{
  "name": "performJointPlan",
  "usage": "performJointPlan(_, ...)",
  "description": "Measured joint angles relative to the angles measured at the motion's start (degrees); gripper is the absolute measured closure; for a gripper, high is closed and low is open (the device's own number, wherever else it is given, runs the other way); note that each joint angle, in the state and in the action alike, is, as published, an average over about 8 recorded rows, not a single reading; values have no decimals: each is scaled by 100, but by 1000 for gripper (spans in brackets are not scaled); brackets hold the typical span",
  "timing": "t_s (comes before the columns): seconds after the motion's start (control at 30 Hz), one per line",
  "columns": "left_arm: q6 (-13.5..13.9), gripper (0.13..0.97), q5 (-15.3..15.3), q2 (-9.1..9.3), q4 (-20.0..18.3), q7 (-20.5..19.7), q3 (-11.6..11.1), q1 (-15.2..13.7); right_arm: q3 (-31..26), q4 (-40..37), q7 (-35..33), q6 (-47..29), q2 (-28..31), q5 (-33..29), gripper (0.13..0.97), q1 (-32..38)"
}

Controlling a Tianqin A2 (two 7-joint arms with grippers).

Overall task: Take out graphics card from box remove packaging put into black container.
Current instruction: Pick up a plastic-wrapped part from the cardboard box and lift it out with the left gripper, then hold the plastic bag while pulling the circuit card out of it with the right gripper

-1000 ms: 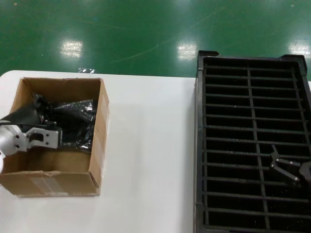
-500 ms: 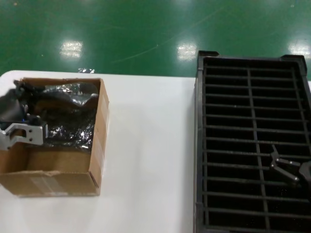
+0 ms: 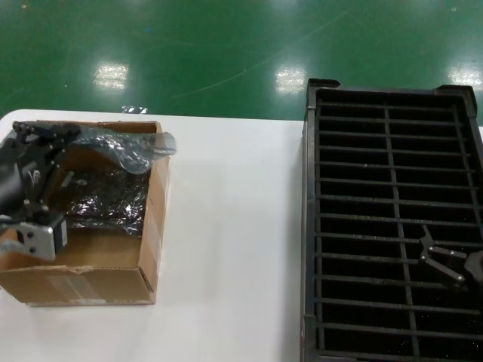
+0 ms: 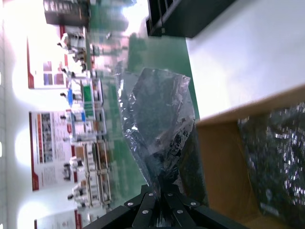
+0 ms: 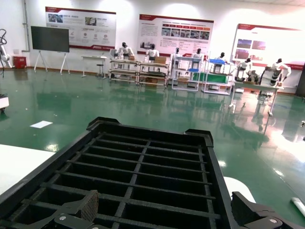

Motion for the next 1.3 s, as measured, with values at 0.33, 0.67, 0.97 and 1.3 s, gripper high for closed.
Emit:
performJointPlan(0.33, -81, 958, -439, -180, -743, 240, 277, 681, 0, 0, 0, 0, 0, 0, 129, 0)
performJointPlan(0.67, -154, 958, -599, -178, -778, 419, 556, 761, 0, 0, 0, 0, 0, 0, 129, 0)
performJointPlan(0.97, -155, 958, -600, -177, -778, 420, 559, 762, 153, -13, -283, -360, -281, 80, 129, 122)
performJointPlan(1.3, -155, 958, -600, -178, -778, 420, 559, 762, -90, 257, -666, -1098, -735, 286, 139, 425)
